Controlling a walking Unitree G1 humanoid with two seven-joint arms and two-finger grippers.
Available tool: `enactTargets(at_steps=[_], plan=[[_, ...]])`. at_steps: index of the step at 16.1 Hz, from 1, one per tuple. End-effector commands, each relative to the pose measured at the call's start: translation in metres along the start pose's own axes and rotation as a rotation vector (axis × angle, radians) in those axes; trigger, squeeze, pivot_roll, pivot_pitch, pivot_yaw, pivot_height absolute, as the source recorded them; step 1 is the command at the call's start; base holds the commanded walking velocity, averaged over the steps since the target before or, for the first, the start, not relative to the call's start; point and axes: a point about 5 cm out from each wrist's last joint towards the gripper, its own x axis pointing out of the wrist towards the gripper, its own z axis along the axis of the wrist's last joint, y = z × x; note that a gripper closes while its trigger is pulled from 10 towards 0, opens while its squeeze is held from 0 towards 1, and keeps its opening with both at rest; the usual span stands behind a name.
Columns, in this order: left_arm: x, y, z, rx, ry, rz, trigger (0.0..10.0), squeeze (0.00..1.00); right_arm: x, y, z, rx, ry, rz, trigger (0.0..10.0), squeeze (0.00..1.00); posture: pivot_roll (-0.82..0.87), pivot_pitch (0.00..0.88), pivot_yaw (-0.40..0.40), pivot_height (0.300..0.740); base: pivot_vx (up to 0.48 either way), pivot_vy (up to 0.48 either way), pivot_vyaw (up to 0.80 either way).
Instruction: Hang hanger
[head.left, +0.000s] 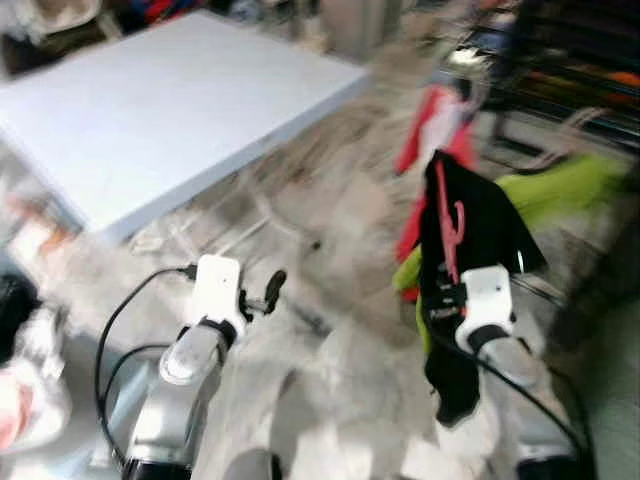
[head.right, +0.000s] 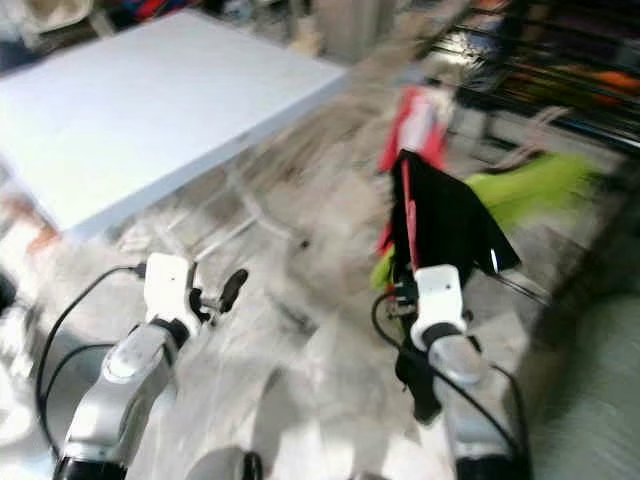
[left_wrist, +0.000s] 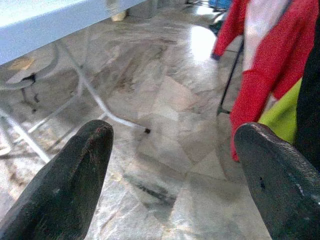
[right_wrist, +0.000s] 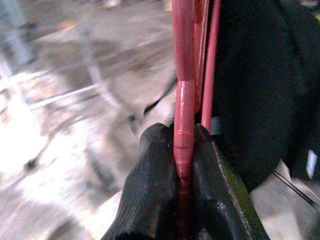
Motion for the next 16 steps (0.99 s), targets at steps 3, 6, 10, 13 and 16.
enactTargets(at_steps=[3,6,10,13,16], plan=[[-0.001,0.003,-0.005,0.04,0.036,0.0,10.0,0.0,0.004,0.015,0.015,-0.024,-0.037,0.204,10.0,0.0,-0.05,0.051,0.015,0.74,0.0,0.0,0.8],[0.002,0.0,-0.009,0.091,0.076,-0.033,10.0,0.0,0.005,0.014,0.02,-0.031,-0.04,0.266,10.0,0.0,-0.05,0.049,0.014,0.74,0.0,0.0,0.8],[0.008,-0.001,-0.014,0.132,0.117,-0.061,10.0,0.0,0.001,0.026,0.033,-0.022,-0.071,0.43,10.0,0.0,-0.06,0.045,0.014,0.74,0.0,0.0,0.6],[0.017,0.01,-0.009,0.167,0.102,-0.025,10.0,0.0,-0.003,0.019,0.049,-0.044,-0.086,0.531,10.0,0.0,-0.07,0.039,0.018,0.74,0.0,0.0,0.0],[0.02,0.012,-0.008,0.165,0.094,-0.012,10.0,0.0,-0.008,0.018,0.055,-0.049,-0.078,0.617,10.0,0.0,-0.07,0.042,0.018,0.74,0.0,0.0,0.0]])
